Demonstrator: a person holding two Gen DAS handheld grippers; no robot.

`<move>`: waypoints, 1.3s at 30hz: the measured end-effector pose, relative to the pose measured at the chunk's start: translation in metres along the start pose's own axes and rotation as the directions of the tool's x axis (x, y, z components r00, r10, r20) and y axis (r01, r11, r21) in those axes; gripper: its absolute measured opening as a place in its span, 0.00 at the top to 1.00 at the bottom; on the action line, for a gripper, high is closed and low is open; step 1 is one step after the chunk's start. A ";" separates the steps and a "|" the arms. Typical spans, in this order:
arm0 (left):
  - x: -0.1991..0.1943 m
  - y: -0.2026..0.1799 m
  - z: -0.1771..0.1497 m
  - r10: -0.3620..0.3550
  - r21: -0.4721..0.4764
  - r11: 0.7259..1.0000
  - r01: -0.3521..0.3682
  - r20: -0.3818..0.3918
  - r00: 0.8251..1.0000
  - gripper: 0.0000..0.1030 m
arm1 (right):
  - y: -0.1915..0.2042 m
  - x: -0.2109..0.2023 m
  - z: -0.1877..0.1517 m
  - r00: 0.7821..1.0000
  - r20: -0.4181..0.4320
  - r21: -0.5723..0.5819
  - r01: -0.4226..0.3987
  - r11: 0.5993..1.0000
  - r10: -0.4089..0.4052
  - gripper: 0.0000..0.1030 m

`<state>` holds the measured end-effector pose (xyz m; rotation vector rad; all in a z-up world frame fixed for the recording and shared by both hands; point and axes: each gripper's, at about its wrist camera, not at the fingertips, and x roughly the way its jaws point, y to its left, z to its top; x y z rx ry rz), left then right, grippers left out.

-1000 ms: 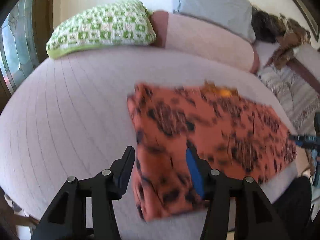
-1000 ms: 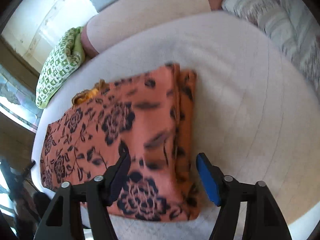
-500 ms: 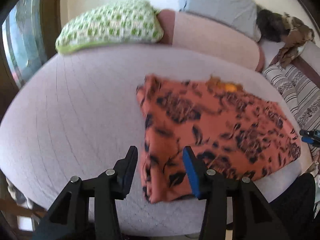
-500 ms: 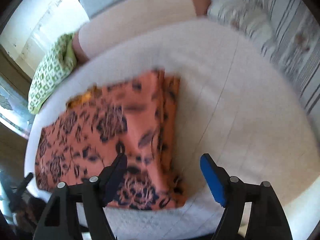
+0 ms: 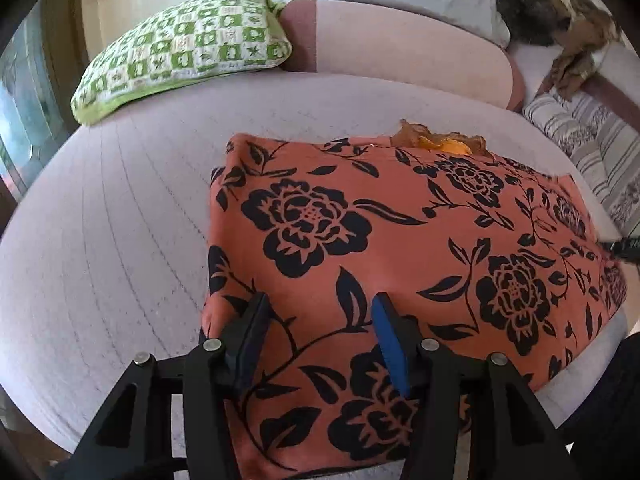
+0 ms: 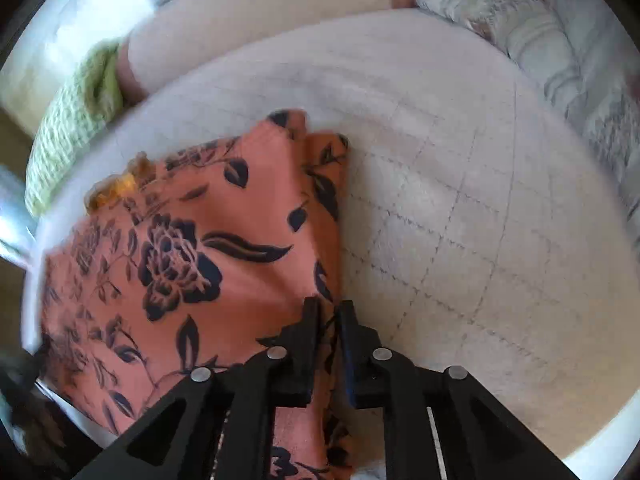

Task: Fold small clothes

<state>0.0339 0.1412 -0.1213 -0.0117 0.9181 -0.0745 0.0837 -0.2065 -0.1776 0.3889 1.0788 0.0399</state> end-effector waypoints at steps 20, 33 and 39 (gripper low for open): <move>0.013 0.004 0.006 -0.036 -0.010 0.999 0.037 0.025 0.999 0.45 | 0.006 0.034 0.063 0.996 0.045 -0.033 0.079 0.996 -0.078 0.94; 0.004 0.017 -0.001 -0.010 -0.033 0.999 0.011 0.011 1.000 0.43 | 0.040 -0.034 0.018 0.962 0.065 -0.041 -0.261 0.964 0.264 0.31; -0.035 0.016 -0.003 -0.015 -0.024 1.000 0.018 0.106 0.994 0.41 | 0.027 -0.046 -0.001 0.978 0.114 -0.015 -0.175 0.984 0.176 0.42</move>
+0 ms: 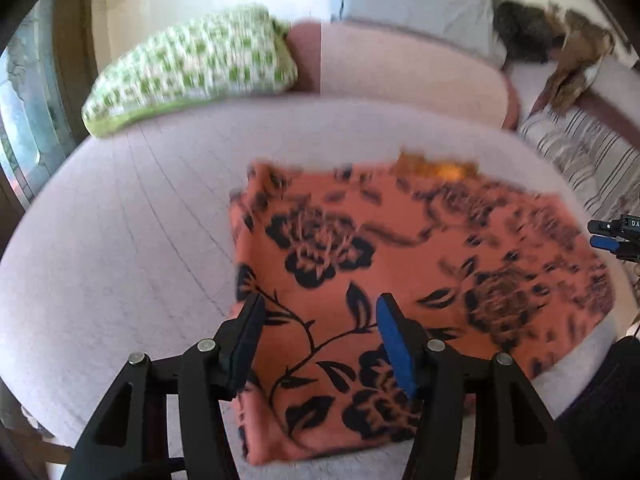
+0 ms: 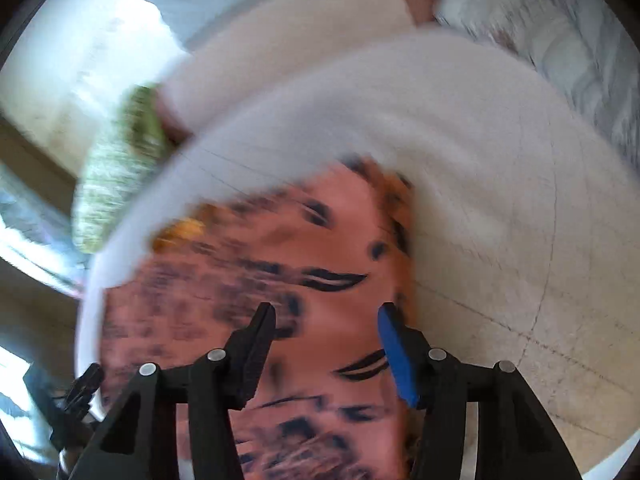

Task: Fold small clothes

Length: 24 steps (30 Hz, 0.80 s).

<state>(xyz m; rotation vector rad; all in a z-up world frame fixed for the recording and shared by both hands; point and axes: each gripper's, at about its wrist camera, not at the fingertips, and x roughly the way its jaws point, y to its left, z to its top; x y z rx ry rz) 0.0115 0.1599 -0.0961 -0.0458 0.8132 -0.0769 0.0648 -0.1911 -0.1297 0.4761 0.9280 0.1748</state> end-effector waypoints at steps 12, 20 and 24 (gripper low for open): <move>-0.006 0.019 -0.001 0.109 -0.074 0.991 -0.111 -0.036 0.993 0.36 | -0.008 -0.019 -0.016 0.998 0.005 0.043 -0.058 0.997 0.058 0.33; -0.008 -0.030 0.032 -0.027 -0.005 1.000 0.028 0.049 0.998 0.35 | -0.061 -0.031 -0.052 0.998 -0.039 0.407 -0.024 0.913 0.043 0.29; 0.017 -0.057 0.040 -0.088 0.015 0.996 0.087 0.043 0.995 0.34 | -0.064 -0.043 -0.094 0.988 0.010 0.524 -0.138 0.840 0.156 0.29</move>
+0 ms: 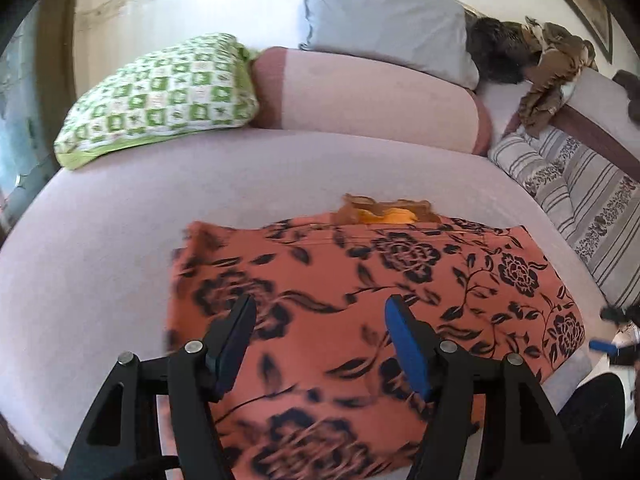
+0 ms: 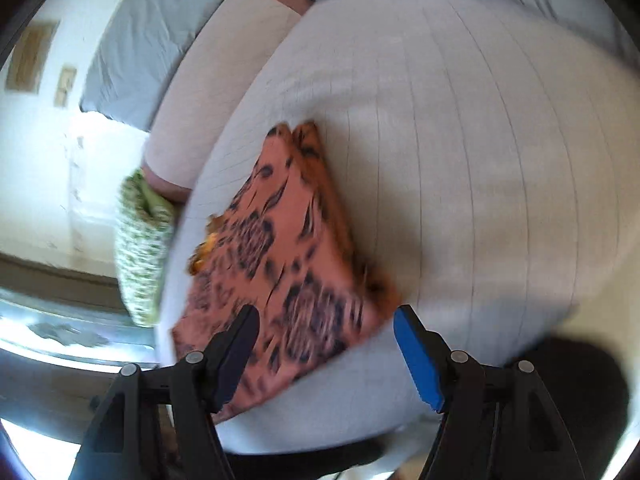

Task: Fold small clothes

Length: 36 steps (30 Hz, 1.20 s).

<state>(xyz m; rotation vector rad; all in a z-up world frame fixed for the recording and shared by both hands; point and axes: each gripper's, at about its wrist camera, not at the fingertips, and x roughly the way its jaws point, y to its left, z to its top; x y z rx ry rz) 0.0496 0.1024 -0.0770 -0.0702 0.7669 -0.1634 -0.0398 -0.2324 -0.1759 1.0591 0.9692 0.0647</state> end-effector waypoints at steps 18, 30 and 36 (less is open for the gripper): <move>0.053 -0.008 -0.020 0.070 0.040 0.997 -0.065 -0.134 0.989 0.33 | -0.007 0.053 -0.009 0.997 0.028 0.025 0.070 0.997 -0.071 0.80; 0.065 0.004 -0.016 0.094 0.016 0.996 -0.093 -0.126 0.988 0.32 | 0.086 0.088 0.121 0.992 0.047 -0.423 0.123 0.898 -0.113 0.18; 0.066 0.006 -0.019 0.083 0.023 0.996 -0.081 -0.120 0.989 0.31 | 0.105 0.129 0.137 0.987 0.005 -0.480 0.141 0.866 -0.158 0.86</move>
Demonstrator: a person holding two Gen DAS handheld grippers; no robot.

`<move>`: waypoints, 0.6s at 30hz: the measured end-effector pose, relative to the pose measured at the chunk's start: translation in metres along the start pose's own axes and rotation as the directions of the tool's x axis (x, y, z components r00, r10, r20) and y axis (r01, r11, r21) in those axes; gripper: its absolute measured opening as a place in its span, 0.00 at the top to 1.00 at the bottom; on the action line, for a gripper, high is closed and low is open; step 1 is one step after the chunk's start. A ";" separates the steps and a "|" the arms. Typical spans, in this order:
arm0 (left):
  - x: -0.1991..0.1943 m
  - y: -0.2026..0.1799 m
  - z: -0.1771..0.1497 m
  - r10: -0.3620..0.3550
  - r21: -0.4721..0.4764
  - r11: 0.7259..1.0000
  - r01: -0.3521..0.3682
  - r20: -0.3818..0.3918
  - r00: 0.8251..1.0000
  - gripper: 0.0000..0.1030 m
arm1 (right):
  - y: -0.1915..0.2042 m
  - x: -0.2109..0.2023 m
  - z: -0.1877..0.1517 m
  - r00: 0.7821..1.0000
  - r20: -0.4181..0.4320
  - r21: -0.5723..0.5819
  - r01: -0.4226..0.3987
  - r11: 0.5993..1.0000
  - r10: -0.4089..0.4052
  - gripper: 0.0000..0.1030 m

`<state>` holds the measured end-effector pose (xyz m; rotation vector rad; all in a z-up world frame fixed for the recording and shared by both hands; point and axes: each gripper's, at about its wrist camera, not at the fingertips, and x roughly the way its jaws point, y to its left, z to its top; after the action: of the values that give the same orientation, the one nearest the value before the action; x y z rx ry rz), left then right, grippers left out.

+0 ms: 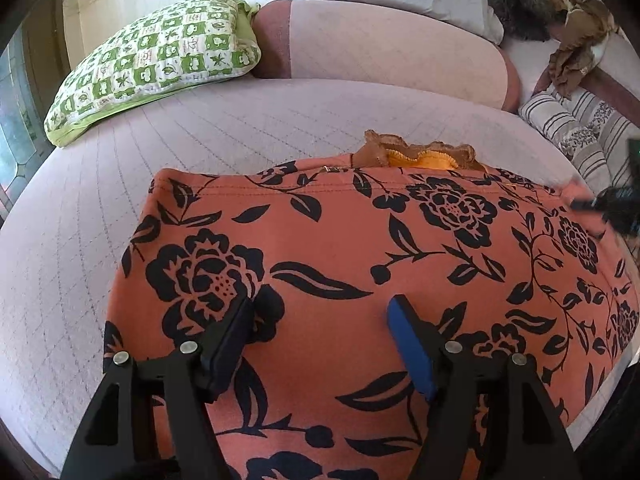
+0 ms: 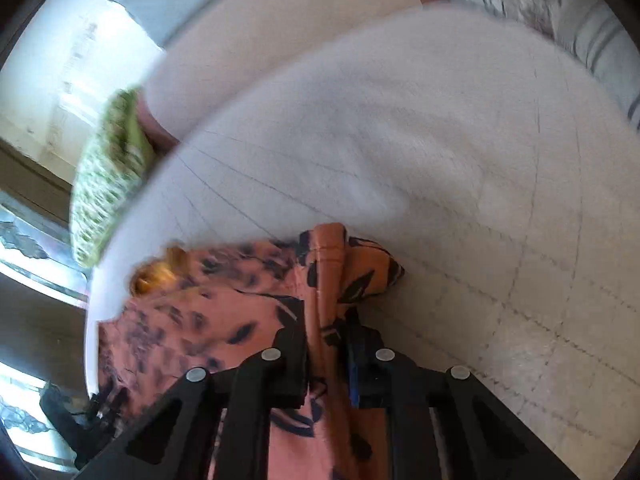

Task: Fold small clothes

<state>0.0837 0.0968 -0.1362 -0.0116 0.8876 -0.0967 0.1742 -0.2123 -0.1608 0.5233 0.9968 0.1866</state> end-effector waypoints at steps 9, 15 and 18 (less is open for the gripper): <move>-0.014 0.010 0.001 -0.021 -0.033 0.999 0.021 0.020 1.000 0.28 | -0.017 -0.018 -0.015 0.990 0.080 0.074 0.114 0.991 -0.119 0.34; -0.065 0.064 -0.015 0.001 -0.172 0.985 0.018 0.113 0.994 0.28 | 0.047 -0.074 -0.041 0.977 0.213 -0.112 0.041 0.993 -0.016 0.34; -0.066 0.098 -0.034 0.013 -0.250 0.968 0.003 0.065 0.998 0.28 | 0.037 -0.039 -0.054 0.995 0.070 -0.092 -0.071 0.993 0.078 0.31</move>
<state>0.0238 0.2016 -0.1121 -0.2474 0.8293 0.0212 0.1115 -0.1770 -0.1365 0.4828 0.8941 0.2755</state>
